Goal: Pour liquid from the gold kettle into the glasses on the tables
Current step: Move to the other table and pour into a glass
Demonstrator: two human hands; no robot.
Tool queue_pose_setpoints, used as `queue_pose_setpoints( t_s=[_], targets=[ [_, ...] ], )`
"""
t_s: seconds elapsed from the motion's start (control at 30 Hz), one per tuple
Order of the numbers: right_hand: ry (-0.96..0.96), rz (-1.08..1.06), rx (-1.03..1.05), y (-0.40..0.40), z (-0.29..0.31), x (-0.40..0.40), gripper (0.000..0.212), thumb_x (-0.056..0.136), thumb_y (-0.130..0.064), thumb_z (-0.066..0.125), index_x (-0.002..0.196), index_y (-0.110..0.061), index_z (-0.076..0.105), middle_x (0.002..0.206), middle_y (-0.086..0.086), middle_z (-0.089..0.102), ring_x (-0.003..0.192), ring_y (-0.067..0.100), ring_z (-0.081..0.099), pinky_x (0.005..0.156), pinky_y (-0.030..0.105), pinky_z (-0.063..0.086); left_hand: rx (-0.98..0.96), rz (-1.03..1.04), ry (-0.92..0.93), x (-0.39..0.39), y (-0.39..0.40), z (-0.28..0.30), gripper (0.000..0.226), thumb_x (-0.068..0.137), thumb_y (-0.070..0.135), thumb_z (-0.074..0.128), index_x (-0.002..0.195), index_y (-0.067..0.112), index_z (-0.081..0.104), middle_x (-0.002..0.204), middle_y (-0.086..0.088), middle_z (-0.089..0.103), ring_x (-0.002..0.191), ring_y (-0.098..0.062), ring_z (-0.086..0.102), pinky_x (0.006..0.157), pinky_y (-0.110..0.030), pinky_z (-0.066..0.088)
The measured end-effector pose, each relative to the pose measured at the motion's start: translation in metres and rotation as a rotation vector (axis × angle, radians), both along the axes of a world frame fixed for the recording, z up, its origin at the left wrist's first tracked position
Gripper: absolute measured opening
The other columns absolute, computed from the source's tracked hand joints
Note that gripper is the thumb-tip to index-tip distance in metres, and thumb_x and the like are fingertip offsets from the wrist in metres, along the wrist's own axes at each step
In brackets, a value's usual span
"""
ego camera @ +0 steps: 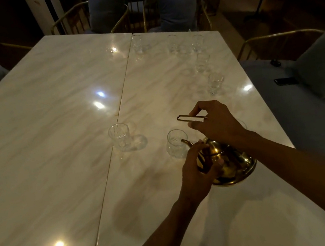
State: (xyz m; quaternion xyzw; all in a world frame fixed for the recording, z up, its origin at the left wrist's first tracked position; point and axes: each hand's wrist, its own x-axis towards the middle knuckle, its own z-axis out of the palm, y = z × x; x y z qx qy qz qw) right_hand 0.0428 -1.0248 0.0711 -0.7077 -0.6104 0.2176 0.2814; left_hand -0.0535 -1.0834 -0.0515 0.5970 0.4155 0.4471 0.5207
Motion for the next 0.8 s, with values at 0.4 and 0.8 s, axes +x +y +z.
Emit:
queue_pose_setpoints(
  t_s=[0.4, 0.8],
  targets=[
    [-0.006, 0.018, -0.008, 0.0002, -0.0047, 0.0003, 0.018, 0.079, -0.024, 0.077, 0.092, -0.017, 0.068, 0.096, -0.001, 0.065, 0.062, 0.002, 0.056, 0.051, 0.01, 0.036, -0.05, 0.009, -0.003, 0.0002, -0.0019, -0.0037, 0.044, 0.084, 0.034, 0.073, 0.117, 0.046, 0.047, 0.121, 0.038, 0.047, 0.111, 0.025, 0.042, 0.082, 0.003, 0.037],
    [-0.013, 0.041, -0.007, 0.0039, -0.0016, -0.0018, 0.014, 0.078, -0.023, 0.077, 0.088, -0.02, 0.067, 0.086, -0.004, 0.066, 0.059, 0.006, 0.062, 0.044, 0.004, 0.039, -0.068, 0.024, -0.029, 0.0007, -0.0007, -0.0014, 0.046, 0.085, 0.026, 0.073, 0.124, 0.034, 0.051, 0.117, 0.044, 0.05, 0.109, 0.027, 0.042, 0.08, 0.004, 0.037]
  ],
)
